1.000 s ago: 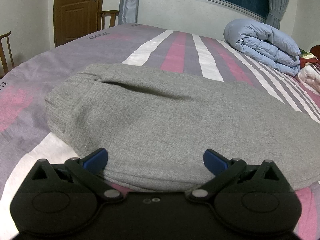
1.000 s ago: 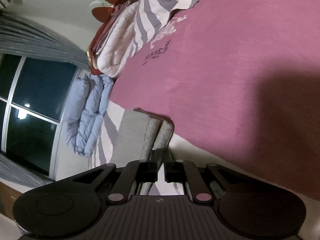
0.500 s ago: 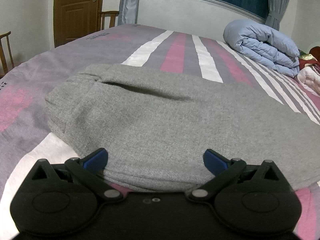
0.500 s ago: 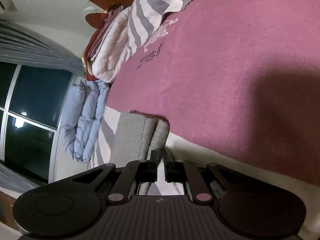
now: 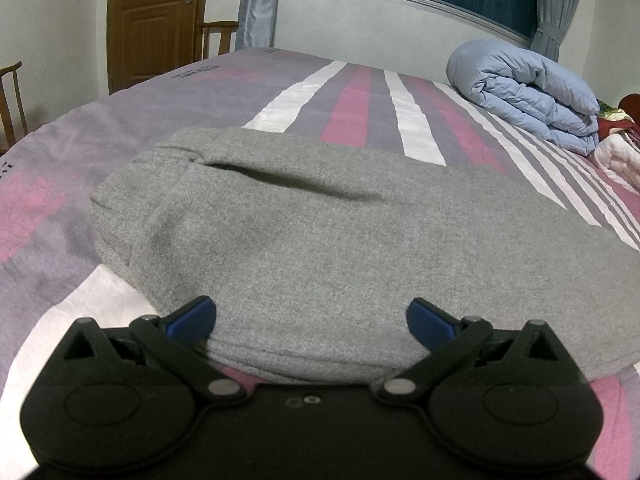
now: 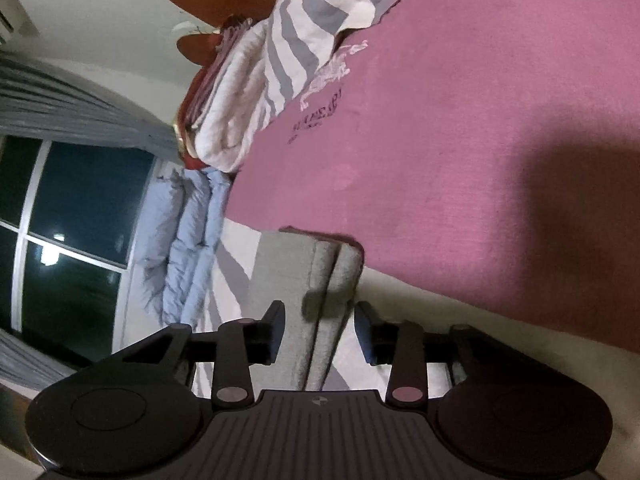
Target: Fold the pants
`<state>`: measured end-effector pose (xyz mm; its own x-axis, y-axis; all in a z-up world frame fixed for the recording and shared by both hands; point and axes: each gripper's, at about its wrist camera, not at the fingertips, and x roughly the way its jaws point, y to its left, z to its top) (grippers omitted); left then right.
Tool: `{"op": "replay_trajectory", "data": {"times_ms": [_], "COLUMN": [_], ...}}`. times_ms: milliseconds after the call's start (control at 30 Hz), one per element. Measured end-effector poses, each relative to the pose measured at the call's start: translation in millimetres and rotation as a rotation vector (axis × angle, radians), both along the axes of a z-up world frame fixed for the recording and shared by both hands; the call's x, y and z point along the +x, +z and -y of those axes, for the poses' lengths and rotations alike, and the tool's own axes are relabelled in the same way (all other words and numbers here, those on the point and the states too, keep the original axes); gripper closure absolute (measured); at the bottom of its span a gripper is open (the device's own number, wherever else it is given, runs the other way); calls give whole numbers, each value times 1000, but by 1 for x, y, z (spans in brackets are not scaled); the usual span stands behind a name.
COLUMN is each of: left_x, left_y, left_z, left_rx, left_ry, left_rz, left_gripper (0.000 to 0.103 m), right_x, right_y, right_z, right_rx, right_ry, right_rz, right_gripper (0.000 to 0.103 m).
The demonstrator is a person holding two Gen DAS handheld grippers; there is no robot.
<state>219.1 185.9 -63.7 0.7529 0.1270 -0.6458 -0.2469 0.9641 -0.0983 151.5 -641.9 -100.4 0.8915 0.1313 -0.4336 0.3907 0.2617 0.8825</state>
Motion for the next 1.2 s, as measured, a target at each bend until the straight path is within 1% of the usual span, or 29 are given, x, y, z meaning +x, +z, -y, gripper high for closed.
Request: {"op": "replay_trajectory", "data": {"times_ms": [67, 100, 167, 200, 233, 333, 533, 700, 933, 1200], "left_x": [0, 0, 0, 0, 0, 0, 0, 0, 0, 1], "left_y": [0, 0, 0, 0, 0, 1, 2, 2, 2, 2], "left_z": [0, 0, 0, 1, 1, 1, 2, 2, 2, 2], "left_rx": [1, 0, 1, 1, 1, 1, 2, 1, 2, -1], "left_ry": [0, 0, 0, 0, 0, 1, 1, 1, 1, 2], "left_rz": [-1, -1, -1, -1, -1, -1, -3, -3, -3, -2], "left_gripper": [6, 6, 6, 6, 6, 6, 6, 6, 6, 6], "right_x": [0, 1, -1, -2, -2, -4, 2, -5, -7, -9], "right_y": [-1, -2, -6, -9, -12, -18, -19, -20, -19, -18], "right_z": [1, 1, 3, 5, 7, 10, 12, 12, 12, 10], "right_rx": [5, 1, 9, 18, 24, 50, 55, 71, 75, 81], "right_ry": [2, 14, 16, 15, 14, 17, 23, 15, 9, -11], "right_rz": [-1, -9, -21, -30, -36, -12, -14, 11, 7, 14], "right_gripper": [68, 72, 84, 93, 99, 99, 99, 99, 98, 94]}}
